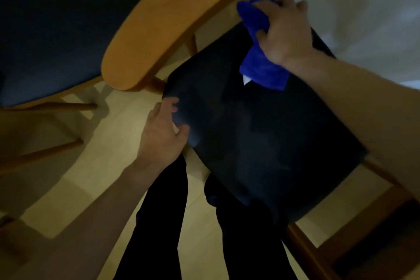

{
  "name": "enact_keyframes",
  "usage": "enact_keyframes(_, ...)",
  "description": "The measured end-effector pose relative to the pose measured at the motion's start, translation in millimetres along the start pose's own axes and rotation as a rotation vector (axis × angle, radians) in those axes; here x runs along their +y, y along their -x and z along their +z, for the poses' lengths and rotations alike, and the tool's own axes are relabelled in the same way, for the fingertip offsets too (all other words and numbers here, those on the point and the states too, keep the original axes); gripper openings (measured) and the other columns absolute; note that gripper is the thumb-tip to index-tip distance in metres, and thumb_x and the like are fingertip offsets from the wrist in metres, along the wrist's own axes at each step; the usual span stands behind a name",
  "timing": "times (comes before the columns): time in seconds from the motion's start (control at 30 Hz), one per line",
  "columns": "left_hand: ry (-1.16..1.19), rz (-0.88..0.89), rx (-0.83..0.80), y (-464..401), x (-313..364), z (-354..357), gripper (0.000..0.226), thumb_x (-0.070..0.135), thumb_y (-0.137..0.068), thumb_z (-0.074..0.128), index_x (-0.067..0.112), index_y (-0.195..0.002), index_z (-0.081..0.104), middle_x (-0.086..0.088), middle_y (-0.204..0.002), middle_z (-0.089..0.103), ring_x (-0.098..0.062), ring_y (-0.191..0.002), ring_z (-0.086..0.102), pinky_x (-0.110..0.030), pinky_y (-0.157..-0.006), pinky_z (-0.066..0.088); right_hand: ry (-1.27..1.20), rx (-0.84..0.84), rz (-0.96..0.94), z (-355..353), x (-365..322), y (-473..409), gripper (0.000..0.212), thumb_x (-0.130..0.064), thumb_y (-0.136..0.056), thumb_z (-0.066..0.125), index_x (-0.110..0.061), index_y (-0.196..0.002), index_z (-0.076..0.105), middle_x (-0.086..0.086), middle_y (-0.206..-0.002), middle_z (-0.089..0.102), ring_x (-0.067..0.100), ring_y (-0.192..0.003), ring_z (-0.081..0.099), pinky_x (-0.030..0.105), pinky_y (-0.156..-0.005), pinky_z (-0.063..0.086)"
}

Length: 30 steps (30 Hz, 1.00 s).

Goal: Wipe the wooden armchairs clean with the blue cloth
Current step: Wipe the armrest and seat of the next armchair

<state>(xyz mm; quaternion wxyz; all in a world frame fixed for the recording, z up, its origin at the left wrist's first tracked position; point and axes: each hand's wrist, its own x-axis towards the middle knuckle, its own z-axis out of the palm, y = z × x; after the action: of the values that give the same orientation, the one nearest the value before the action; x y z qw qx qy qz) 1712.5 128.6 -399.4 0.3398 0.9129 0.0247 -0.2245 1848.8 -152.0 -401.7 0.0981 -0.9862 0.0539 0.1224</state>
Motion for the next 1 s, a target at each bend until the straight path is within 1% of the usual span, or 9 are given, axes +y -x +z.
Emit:
enact_keyframes(0.13,0.003,0.048,-0.024,-19.1,-3.0,-7.9,0.057,0.010,-0.080,0.064,0.018,-0.133,0.044,-0.001,-0.120,0.053,-0.017,-0.109,0.050,-0.027,-0.089,0.039,0.074,-0.153,0.249,18.8,-27.1,-52.8,0.051,-0.026,-0.096,0.055,-0.024,-0.145,0.038,0.011,-0.151,0.029,0.045,-0.138,0.022,0.055,-0.110,0.033)
enact_keyframes(0.2,-0.027,0.074,-0.009,-25.8,-5.6,-13.0,0.055,0.010,-0.079,0.063,0.017,-0.131,0.045,0.000,-0.120,0.055,-0.014,-0.107,0.046,-0.029,-0.089,0.040,0.155,-0.225,0.276,25.1,-41.0,-58.0,0.055,-0.020,-0.092,0.061,-0.021,-0.143,0.039,0.010,-0.153,0.027,0.043,-0.140,0.018,0.057,-0.110,0.030)
enact_keyframes(0.4,-0.130,0.146,-0.030,-23.3,-10.1,-20.9,0.045,0.003,-0.075,0.064,0.013,-0.117,0.049,-0.007,-0.113,0.055,-0.023,-0.098,0.048,-0.032,-0.081,0.043,0.036,-0.251,-0.024,49.1,-86.4,0.7,0.049,-0.019,-0.091,0.055,-0.037,-0.136,0.048,0.001,-0.148,0.035,0.038,-0.132,0.030,0.047,-0.102,0.041)
enact_keyframes(0.5,-0.208,0.236,-0.084,-18.8,-13.5,-28.3,0.042,-0.004,-0.071,0.063,0.008,-0.111,0.052,-0.011,-0.105,0.054,-0.027,-0.092,0.049,-0.038,-0.077,0.045,-0.105,-0.280,-0.183,63.4,-111.5,64.6,0.047,-0.020,-0.089,0.058,-0.035,-0.133,0.052,-0.002,-0.145,0.036,0.034,-0.120,0.034,0.044,-0.091,0.046)
enact_keyframes(0.6,-0.248,0.223,-0.144,-12.0,-25.0,-38.9,0.039,-0.002,-0.075,0.063,0.008,-0.113,0.057,-0.009,-0.111,0.056,-0.028,-0.096,0.052,-0.039,-0.078,0.045,-0.132,-0.406,-0.366,71.7,-122.2,113.1,0.046,-0.025,-0.091,0.060,-0.034,-0.135,0.052,-0.002,-0.148,0.033,0.034,-0.123,0.031,0.048,-0.090,0.047)
enact_keyframes(0.7,-0.249,0.149,-0.184,-7.6,-35.4,-46.5,0.037,-0.001,-0.078,0.063,0.010,-0.113,0.059,-0.008,-0.115,0.056,-0.030,-0.100,0.052,-0.042,-0.083,0.046,-0.221,-0.435,-0.390,66.6,-115.7,115.5,0.047,-0.024,-0.091,0.060,-0.035,-0.136,0.052,-0.005,-0.145,0.037,0.029,-0.121,0.034,0.044,-0.093,0.047)
enact_keyframes(0.8,-0.238,0.084,-0.200,-7.2,-39.5,-49.4,0.038,0.000,-0.080,0.063,0.008,-0.117,0.059,-0.011,-0.118,0.056,-0.031,-0.107,0.050,-0.042,-0.089,0.044,-0.176,-0.246,-0.273,48.0,-91.0,74.3,0.049,-0.029,-0.089,0.058,-0.037,-0.136,0.050,-0.001,-0.143,0.041,0.028,-0.119,0.041,0.038,-0.098,0.040)
enact_keyframes(0.87,-0.223,0.054,-0.186,-7.4,-41.3,-48.5,0.039,0.001,-0.081,0.062,0.007,-0.119,0.058,-0.012,-0.119,0.055,-0.032,-0.108,0.049,-0.042,-0.089,0.043,-0.053,-0.102,-0.082,37.1,-58.7,27.4,0.051,-0.031,-0.089,0.053,-0.035,-0.139,0.045,0.005,-0.145,0.040,0.033,-0.124,0.042,0.039,-0.099,0.034)
enact_keyframes(1.0,-0.206,0.000,-0.144,-9.3,-39.7,-45.1,0.039,0.005,-0.082,0.061,0.010,-0.120,0.056,-0.010,-0.120,0.053,-0.030,-0.109,0.047,-0.037,-0.087,0.040,-0.077,-0.073,0.334,30.0,-30.4,-30.5,0.046,-0.018,-0.091,0.052,-0.032,-0.134,0.048,0.002,-0.147,0.040,0.037,-0.132,0.036,0.044,-0.099,0.038)
